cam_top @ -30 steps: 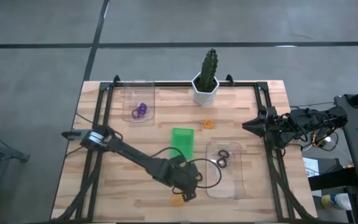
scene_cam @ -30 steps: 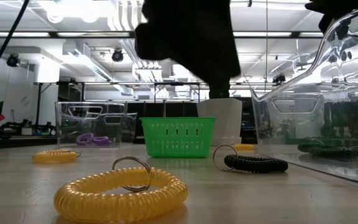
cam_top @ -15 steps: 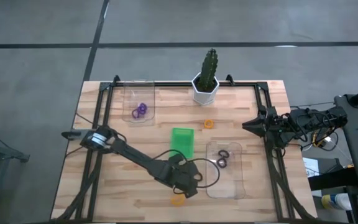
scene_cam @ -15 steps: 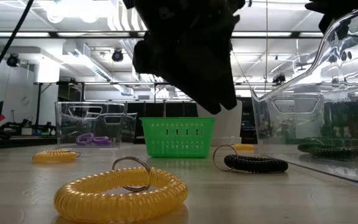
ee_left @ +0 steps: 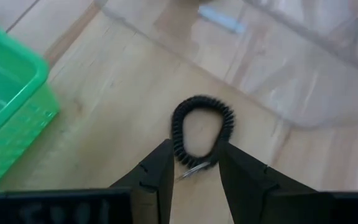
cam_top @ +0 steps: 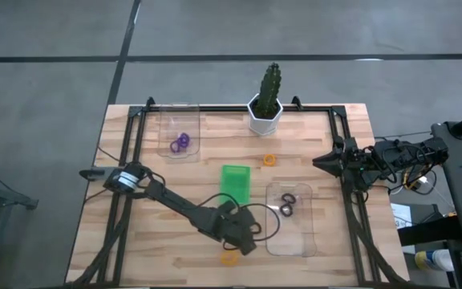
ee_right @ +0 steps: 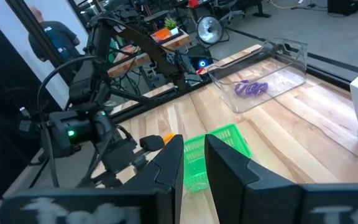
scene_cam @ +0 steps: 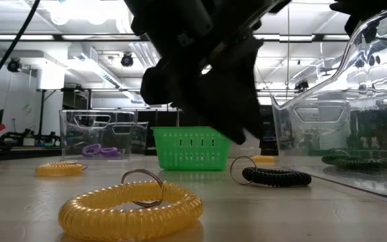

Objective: Sort spring keychains
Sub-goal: Put the black spring keychain into the bottom transparent bin

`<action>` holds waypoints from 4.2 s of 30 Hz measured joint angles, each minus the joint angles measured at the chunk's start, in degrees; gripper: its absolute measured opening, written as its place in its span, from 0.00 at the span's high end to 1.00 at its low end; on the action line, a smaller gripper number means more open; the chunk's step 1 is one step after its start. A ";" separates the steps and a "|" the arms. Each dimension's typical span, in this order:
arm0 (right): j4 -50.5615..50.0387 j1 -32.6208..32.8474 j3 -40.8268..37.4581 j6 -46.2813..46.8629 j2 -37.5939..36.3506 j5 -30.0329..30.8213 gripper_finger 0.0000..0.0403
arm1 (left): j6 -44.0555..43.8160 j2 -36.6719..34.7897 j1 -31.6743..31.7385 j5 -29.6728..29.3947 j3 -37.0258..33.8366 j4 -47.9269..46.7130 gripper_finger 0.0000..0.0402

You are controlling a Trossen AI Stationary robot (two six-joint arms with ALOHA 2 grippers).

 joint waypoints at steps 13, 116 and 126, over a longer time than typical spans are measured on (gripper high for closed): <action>0.00 0.00 0.00 -0.17 0.00 0.00 0.85 | -0.55 0.00 0.59 0.44 0.00 2.38 0.71; -0.22 0.00 0.00 -3.66 0.02 0.53 0.85 | -21.58 0.11 2.01 5.40 -3.34 -7.37 0.71; -0.42 0.00 0.00 -5.18 0.02 0.50 0.85 | -22.21 0.11 2.03 6.59 -2.93 -7.51 0.71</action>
